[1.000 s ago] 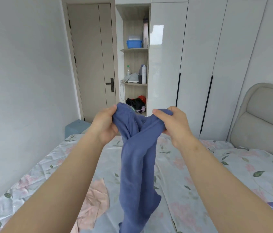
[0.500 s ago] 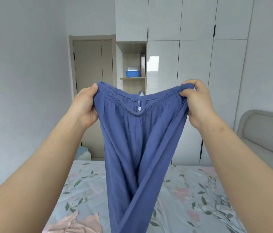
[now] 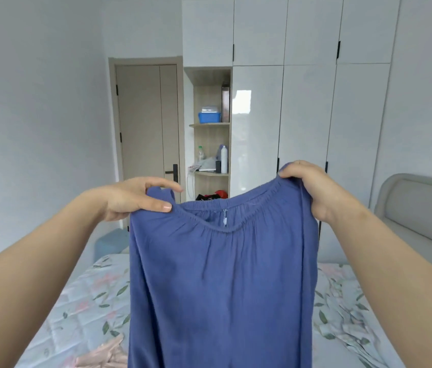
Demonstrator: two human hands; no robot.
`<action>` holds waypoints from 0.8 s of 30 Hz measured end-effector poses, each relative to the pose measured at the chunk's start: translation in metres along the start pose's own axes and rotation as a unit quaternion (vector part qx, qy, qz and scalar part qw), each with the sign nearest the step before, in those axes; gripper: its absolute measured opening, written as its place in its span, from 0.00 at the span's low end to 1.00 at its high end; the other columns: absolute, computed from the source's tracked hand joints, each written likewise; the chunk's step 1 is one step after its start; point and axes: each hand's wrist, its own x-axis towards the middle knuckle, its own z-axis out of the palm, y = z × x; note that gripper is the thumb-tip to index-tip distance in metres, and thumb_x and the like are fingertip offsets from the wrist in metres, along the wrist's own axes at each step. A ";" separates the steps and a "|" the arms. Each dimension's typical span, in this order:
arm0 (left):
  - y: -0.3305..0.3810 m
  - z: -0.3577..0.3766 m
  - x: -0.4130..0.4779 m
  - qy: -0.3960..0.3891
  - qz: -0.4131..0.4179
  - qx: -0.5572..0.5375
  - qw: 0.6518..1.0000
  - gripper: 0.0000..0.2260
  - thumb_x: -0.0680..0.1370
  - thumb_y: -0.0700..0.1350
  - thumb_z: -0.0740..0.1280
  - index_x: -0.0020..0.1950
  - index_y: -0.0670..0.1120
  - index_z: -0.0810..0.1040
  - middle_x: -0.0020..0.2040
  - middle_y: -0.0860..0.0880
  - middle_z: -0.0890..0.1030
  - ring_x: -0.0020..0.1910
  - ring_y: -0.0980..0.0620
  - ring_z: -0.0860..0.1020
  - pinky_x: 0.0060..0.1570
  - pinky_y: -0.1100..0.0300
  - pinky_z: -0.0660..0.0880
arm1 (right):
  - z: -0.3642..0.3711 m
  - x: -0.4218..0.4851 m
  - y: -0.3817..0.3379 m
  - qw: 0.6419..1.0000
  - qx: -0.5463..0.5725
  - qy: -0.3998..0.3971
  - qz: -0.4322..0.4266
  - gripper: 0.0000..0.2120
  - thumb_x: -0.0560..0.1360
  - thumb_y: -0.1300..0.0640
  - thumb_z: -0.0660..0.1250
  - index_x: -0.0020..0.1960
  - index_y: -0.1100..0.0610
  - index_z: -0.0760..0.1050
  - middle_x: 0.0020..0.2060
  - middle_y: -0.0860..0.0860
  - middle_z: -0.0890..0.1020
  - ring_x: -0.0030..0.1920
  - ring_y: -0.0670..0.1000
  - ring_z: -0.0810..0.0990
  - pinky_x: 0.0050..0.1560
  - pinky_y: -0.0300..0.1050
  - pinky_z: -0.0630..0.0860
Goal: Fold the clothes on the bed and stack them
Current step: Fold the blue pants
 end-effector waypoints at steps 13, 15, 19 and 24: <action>-0.075 0.031 0.013 0.150 -0.090 -0.211 0.962 0.10 0.80 0.38 0.62 0.38 0.45 0.73 0.35 0.47 0.78 0.29 0.55 0.78 0.29 0.66 0.76 | 0.002 -0.003 0.091 0.988 0.028 -0.014 0.150 0.06 0.74 0.60 0.70 0.41 0.61 0.76 0.38 0.56 0.81 0.37 0.52 0.79 0.41 0.44 0.77; -0.078 0.040 0.015 0.183 -0.111 -0.247 0.945 0.11 0.80 0.37 0.62 0.38 0.44 0.72 0.34 0.46 0.77 0.29 0.53 0.77 0.27 0.66 0.76 | 0.006 -0.004 0.097 0.987 0.039 0.005 0.155 0.06 0.75 0.60 0.69 0.43 0.62 0.76 0.39 0.56 0.81 0.38 0.52 0.79 0.40 0.45 0.77; -0.076 0.065 0.022 0.239 -0.139 -0.279 0.920 0.10 0.79 0.35 0.61 0.37 0.42 0.72 0.37 0.44 0.76 0.34 0.50 0.74 0.31 0.62 0.74 | 0.024 -0.008 0.100 0.991 0.047 0.030 0.125 0.07 0.75 0.61 0.69 0.41 0.61 0.73 0.40 0.56 0.80 0.37 0.51 0.78 0.37 0.44 0.76; -0.063 0.117 0.032 0.243 -0.090 -0.255 0.932 0.09 0.77 0.38 0.65 0.38 0.43 0.70 0.35 0.45 0.69 0.32 0.51 0.66 0.29 0.63 0.63 | 0.058 -0.021 0.107 0.995 0.041 0.040 0.079 0.09 0.72 0.64 0.71 0.38 0.58 0.72 0.37 0.54 0.78 0.38 0.52 0.78 0.41 0.46 0.77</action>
